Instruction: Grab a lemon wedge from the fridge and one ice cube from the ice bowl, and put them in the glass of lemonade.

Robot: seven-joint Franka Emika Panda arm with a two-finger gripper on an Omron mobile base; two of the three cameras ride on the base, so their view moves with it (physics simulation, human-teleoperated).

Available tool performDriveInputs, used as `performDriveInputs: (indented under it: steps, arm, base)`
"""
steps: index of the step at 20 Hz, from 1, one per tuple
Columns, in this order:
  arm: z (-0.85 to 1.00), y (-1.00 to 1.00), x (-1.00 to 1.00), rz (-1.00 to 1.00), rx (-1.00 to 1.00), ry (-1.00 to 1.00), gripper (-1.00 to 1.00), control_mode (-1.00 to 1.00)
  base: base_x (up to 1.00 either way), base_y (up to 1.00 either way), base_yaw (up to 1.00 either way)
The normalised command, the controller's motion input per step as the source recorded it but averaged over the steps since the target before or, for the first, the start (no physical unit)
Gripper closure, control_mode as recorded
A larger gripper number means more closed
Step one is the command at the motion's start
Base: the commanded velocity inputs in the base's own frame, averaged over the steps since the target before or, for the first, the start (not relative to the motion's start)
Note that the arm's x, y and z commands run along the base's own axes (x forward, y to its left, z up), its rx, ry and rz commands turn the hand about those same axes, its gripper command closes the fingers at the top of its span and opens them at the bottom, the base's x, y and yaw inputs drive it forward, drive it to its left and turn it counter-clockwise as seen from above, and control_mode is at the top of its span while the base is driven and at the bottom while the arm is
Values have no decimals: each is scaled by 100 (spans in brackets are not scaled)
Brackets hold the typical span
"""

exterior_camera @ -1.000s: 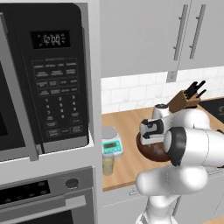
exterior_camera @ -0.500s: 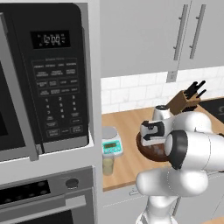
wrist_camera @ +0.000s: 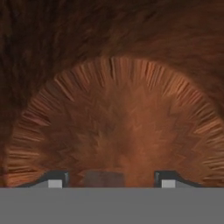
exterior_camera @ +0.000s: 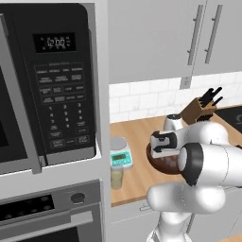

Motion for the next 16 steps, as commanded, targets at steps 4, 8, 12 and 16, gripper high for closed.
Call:
performDriveInputs:
  steps: [4, 8, 12, 16]
  arm:
    - [0, 0, -14, 0, 0, 0, 100, -100]
    - [0, 0, -15, 0, 0, 0, 100, -100]
    - [49, 4, -11, 0, 0, -8, 100, -100]
    - [100, 25, -1, 0, 0, -10, 100, -100]
  base:
    - [0, 0, 0]
    - [0, 0, 0]
    - [0, 0, 0]
    - [0, 0, 0]
